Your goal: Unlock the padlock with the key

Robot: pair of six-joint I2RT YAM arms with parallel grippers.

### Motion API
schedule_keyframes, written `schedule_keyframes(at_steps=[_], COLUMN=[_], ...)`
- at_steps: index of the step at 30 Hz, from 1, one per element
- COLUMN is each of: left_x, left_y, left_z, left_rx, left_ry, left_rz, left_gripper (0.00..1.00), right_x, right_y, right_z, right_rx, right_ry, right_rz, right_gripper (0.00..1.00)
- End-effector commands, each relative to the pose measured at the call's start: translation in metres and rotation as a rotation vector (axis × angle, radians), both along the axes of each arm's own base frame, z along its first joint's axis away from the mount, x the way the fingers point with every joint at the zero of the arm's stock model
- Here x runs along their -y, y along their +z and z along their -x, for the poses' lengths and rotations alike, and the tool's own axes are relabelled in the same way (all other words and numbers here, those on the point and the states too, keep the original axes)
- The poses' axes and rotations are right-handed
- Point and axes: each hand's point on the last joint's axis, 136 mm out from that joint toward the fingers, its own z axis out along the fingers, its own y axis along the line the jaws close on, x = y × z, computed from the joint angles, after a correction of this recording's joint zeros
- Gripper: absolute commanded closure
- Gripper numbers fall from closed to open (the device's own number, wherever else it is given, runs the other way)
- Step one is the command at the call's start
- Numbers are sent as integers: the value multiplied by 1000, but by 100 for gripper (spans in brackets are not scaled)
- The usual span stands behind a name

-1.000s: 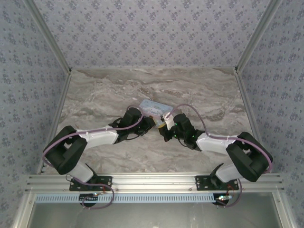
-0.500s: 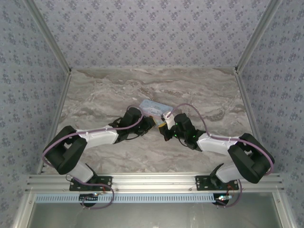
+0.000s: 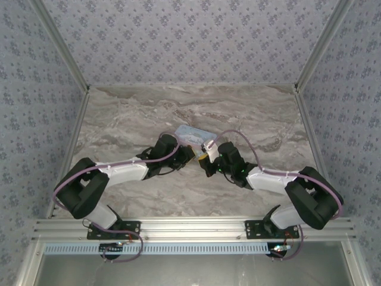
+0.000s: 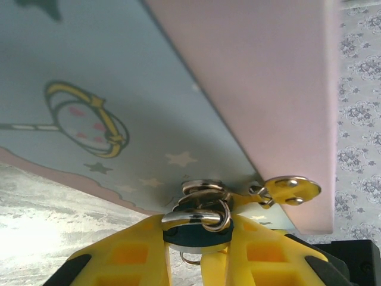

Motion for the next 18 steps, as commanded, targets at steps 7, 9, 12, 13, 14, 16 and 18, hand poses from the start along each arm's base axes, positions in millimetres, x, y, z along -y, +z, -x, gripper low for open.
schedule_keyframes(at_steps=[7, 9, 12, 13, 14, 16, 18], left_x=[12, 13, 13, 13, 14, 14, 14], left_y=[34, 36, 37, 38, 39, 41, 42], left_z=[9, 9, 9, 9, 10, 10, 10], left_rx=[21, 21, 20, 20, 21, 23, 23], left_ry=[-52, -54, -57, -56, -57, -57, -57], left_rz=[76, 80, 84, 88, 92, 96, 99], left_gripper=[85, 85, 85, 85, 85, 85, 85], right_x=[-6, -6, -7, -7, -7, -6, -7], right_y=[24, 29, 31, 31, 30, 27, 24], right_z=[-28, -31, -33, -34, -35, -36, -36], right_rx=[115, 123, 131, 133, 134, 130, 124], right_ry=[-23, -20, -12, -9, -8, -3, 9], right_rz=[-14, -27, -34, -34, -33, -32, -31], right_gripper=[100, 100, 100, 100, 100, 100, 100])
